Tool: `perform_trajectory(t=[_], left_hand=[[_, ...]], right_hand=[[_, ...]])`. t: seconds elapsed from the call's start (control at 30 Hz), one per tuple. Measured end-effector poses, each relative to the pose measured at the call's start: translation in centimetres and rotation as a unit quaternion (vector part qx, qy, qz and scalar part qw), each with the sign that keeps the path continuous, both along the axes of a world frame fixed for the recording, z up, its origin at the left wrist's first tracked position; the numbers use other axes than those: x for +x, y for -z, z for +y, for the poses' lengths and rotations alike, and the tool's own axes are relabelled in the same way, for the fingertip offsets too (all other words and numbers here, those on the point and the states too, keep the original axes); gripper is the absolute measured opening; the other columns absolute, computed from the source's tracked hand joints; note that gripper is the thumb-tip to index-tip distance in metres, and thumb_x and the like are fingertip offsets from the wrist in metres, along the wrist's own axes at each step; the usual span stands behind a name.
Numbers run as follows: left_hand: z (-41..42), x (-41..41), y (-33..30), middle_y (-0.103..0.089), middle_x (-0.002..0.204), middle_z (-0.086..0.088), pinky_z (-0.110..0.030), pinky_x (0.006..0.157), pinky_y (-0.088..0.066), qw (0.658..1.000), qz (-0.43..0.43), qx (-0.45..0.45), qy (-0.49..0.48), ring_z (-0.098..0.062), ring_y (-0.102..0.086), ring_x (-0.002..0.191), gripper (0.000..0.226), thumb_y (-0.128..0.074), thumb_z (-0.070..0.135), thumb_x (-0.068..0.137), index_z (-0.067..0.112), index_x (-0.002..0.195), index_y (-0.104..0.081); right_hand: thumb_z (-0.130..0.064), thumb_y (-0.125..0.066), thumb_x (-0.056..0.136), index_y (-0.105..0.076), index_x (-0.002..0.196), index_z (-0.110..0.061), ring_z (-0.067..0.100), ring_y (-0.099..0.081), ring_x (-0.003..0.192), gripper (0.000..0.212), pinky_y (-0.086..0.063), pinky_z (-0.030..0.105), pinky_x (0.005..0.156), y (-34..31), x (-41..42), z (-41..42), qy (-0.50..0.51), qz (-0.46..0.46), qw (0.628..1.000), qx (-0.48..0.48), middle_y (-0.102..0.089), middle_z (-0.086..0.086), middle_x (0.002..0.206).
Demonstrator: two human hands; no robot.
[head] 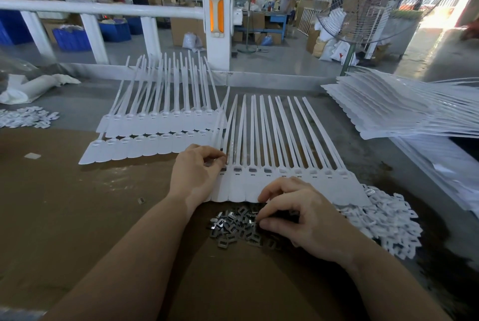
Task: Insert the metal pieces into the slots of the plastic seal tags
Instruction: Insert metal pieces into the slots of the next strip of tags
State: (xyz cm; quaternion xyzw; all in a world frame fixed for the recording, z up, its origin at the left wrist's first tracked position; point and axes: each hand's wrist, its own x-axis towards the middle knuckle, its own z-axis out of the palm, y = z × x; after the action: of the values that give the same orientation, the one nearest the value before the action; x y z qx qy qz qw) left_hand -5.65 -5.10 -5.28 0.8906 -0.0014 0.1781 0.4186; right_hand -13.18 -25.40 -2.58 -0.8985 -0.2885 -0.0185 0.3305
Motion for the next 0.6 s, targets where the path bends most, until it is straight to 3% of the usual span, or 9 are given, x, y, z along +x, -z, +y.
perform_trajectory(t=[0.27,0.6], left_hand=[[0.01,0.04,0.00,-0.055,0.093,0.009,0.006,0.064,-0.032,1.000,-0.003,0.004,-0.002,0.006,-0.048,0.074,0.007,-0.066,0.021,0.087,0.022,0.091,-0.071],[-0.05,-0.11,-0.16,-0.051,0.088,0.013,0.007,0.064,-0.032,1.000,-0.001,0.006,-0.002,0.007,-0.048,0.073,0.007,-0.066,0.020,0.087,0.022,0.090,-0.071]], right_hand=[[-0.050,-0.074,0.069,-0.071,0.088,-0.036,-0.001,-0.041,0.104,0.024,-0.030,0.027,0.095,0.17,0.00,0.27,-0.013,-0.017,0.998,-0.053,-0.051,-0.022,0.106],[-0.031,-0.074,0.076,-0.071,0.081,-0.030,-0.001,-0.044,0.103,0.005,-0.034,0.030,0.095,0.32,0.09,0.42,-0.003,-0.033,0.999,-0.033,-0.054,-0.020,0.101]])
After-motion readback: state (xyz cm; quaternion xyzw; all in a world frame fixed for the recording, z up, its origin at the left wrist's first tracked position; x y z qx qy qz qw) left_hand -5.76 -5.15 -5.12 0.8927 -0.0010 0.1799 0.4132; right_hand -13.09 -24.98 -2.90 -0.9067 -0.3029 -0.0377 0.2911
